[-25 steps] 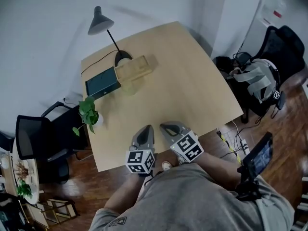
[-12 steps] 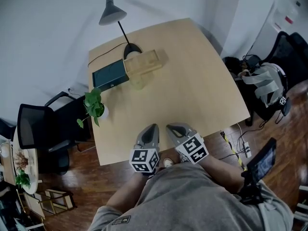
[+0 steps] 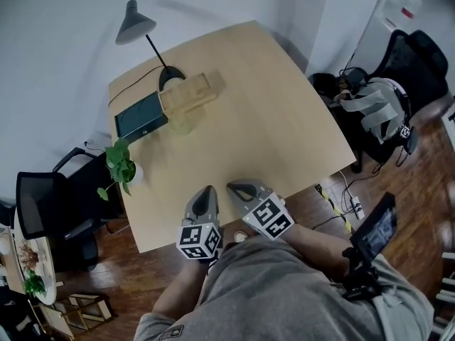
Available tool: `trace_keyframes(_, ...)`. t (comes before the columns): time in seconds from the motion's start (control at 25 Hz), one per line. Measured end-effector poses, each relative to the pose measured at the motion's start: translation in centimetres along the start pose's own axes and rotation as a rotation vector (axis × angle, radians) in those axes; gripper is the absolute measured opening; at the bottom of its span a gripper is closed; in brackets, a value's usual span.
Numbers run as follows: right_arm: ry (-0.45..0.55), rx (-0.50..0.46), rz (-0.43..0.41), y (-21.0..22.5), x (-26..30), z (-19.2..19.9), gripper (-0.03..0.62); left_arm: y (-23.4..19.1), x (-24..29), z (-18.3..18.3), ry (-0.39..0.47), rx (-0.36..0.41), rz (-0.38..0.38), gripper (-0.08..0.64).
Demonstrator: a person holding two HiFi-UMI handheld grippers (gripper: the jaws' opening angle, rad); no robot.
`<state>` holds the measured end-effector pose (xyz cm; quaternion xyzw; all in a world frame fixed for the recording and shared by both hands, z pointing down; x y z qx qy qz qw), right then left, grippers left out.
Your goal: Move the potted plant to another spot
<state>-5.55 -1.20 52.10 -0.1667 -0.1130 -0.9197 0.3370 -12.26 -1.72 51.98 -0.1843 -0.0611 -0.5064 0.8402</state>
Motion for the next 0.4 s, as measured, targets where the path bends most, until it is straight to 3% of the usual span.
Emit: trace_keyframes(0.4, -0.005, 0.011, 0.001, 1.1, -1.3, 0.3, 0.005, 1.8, 0.6, 0.4, -0.032, 0.015, 0.019, -0.006)
Point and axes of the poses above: the fingertips, and each gripper's own axes: x forward along the fingers, y to its right, z out of its underside, the point moved 2 cm from there along -x, backward along the fingers
